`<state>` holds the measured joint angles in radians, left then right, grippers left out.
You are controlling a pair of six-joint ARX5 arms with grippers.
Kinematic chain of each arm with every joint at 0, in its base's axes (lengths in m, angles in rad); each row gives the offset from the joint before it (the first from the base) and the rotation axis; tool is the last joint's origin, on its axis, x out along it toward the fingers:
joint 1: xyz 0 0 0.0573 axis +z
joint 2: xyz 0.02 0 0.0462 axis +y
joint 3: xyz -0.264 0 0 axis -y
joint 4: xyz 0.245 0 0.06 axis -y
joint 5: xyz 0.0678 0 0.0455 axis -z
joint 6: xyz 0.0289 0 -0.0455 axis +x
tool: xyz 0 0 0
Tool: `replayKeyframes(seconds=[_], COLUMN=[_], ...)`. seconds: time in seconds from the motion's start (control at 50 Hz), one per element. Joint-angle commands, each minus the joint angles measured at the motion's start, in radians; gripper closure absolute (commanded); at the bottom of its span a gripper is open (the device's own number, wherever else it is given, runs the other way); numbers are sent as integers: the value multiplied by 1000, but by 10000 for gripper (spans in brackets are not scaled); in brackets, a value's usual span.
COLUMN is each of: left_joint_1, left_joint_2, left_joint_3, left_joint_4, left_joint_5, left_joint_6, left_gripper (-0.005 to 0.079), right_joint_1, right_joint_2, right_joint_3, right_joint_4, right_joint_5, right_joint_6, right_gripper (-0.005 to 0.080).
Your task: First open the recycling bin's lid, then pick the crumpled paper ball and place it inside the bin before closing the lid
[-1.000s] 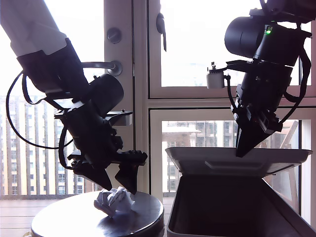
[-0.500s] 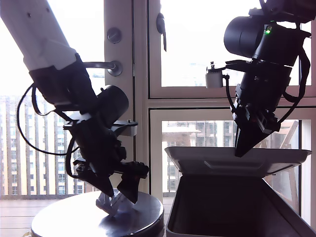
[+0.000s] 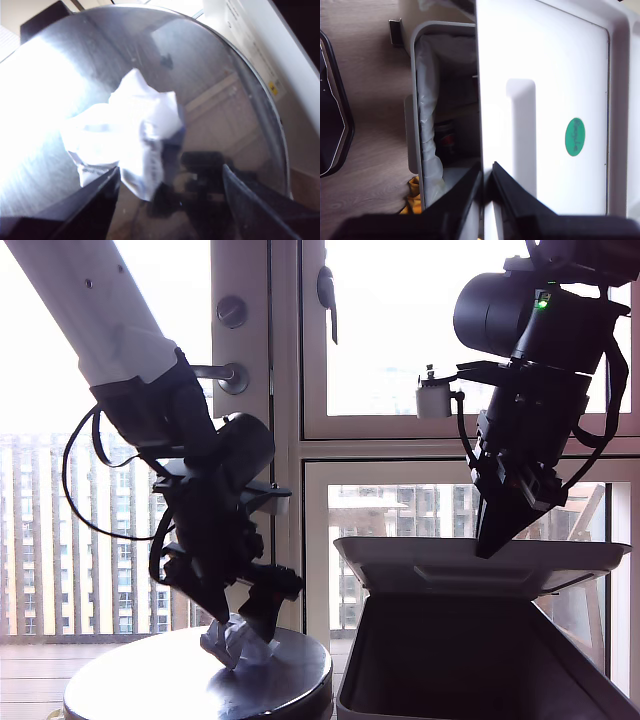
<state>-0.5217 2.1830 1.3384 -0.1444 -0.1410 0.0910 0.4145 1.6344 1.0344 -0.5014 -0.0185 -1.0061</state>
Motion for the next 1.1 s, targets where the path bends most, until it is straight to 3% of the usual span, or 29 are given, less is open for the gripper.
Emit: replayKeyframes(seconds=[0.0, 0.52, 1.08], left_joint_1=[3, 26, 41], left_joint_2=[29, 36, 66], left_joint_3=[18, 27, 27], left_joint_4=[3, -62, -3], left_joint_5=[-6, 50, 84], left_joint_6=[15, 68, 124], left_gripper=[154, 154, 154], right_joint_1=[6, 6, 6], right_joint_2=[-2, -2, -2], right_joint_3=[8, 9, 8], right_joint_4=[21, 33, 33], right_joint_5=[-6, -26, -25], right_joint_6=[14, 16, 16], right_gripper=[764, 764, 764])
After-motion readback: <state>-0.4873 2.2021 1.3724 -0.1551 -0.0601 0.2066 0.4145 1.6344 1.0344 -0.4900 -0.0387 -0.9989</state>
